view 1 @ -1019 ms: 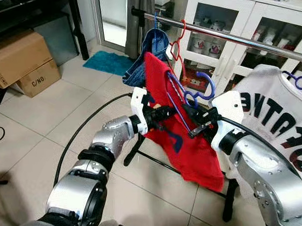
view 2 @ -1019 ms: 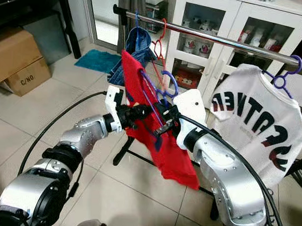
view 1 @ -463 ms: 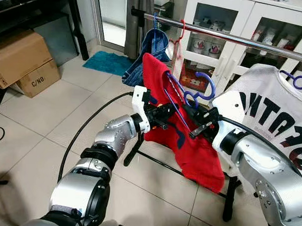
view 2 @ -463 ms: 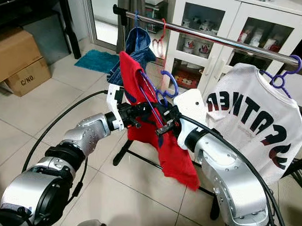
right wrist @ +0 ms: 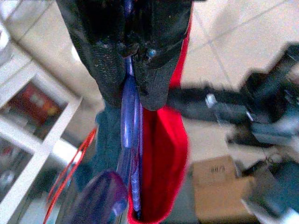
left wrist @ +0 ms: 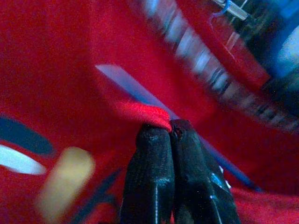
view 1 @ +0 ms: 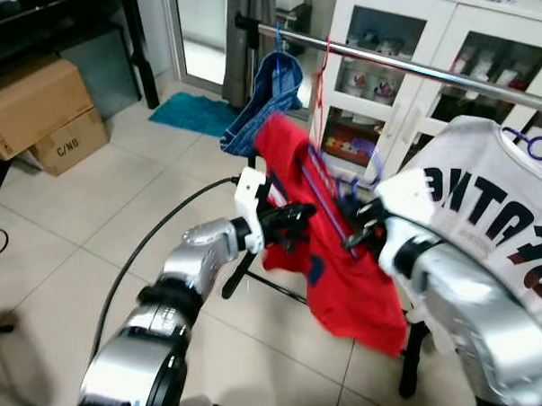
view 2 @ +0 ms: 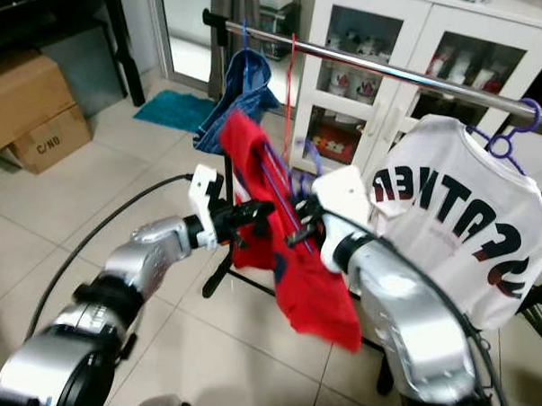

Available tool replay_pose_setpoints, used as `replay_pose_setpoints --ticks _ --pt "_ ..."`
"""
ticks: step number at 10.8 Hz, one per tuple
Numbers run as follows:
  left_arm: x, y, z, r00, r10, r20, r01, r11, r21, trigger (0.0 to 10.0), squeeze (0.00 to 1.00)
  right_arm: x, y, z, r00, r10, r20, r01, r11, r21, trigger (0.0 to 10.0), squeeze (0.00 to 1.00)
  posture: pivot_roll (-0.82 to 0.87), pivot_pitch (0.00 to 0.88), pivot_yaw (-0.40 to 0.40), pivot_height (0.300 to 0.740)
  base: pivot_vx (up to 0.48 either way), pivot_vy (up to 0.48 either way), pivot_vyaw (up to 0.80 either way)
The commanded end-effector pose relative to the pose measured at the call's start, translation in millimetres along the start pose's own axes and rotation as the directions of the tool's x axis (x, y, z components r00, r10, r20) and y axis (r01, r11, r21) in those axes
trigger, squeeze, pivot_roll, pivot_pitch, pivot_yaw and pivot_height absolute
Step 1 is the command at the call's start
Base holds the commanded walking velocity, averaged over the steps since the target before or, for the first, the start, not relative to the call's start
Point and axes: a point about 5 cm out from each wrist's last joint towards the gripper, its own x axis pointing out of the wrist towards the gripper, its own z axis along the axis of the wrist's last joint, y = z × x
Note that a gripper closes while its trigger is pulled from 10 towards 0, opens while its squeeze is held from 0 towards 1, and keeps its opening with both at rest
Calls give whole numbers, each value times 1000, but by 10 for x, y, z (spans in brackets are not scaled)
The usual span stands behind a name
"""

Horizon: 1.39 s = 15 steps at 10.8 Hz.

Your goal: Hang hanger

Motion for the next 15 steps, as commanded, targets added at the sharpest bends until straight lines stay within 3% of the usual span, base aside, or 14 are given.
replay_pose_setpoints --ticks 1,3,6,8,10,11,13,14,15 --pt "1 -11 82 1000 19 16 -20 998 61 0 0 32 -30 -39 1000 -12 -28 11 1000 -27 0 0 -40 0 -4 740 0 0 0" --pt "-153 11 205 993 99 71 -107 988 115 0 0 129 4 -197 993 36 -110 -42 997 -57 0 0 -9 0 -26 740 0 0 0" --pt "-462 165 413 957 267 117 -288 927 239 0 0 128 45 -309 981 114 -155 -129 987 -91 0 0 19 0 -35 740 0 0 0" --pt "-584 283 573 915 369 166 -403 864 301 0 0 24 -34 -338 973 168 -161 -188 975 -115 0 0 23 0 -30 740 0 0 0" --pt "-696 411 697 856 475 205 -517 784 343 0 0 -157 -189 -233 970 237 -48 -240 968 -69 0 0 24 0 -27 740 0 0 0" --pt "-718 442 741 838 497 226 -546 766 339 0 0 -251 -239 -244 960 273 -55 -277 958 -77 0 0 22 0 -23 740 0 0 0" --pt "-706 447 731 837 501 222 -548 763 344 0 0 -328 -284 -202 951 310 1 -310 950 -39 0 0 20 0 -18 740 0 0 0" --pt "-675 442 744 831 503 239 -556 762 330 0 0 -393 -231 -182 923 383 29 -383 924 -13 0 0 18 0 -15 740 0 0 0" --pt "-649 427 763 835 491 249 -550 769 326 0 0 -406 -190 -223 912 409 -19 -409 912 -33 0 0 18 0 -13 740 0 0 0"
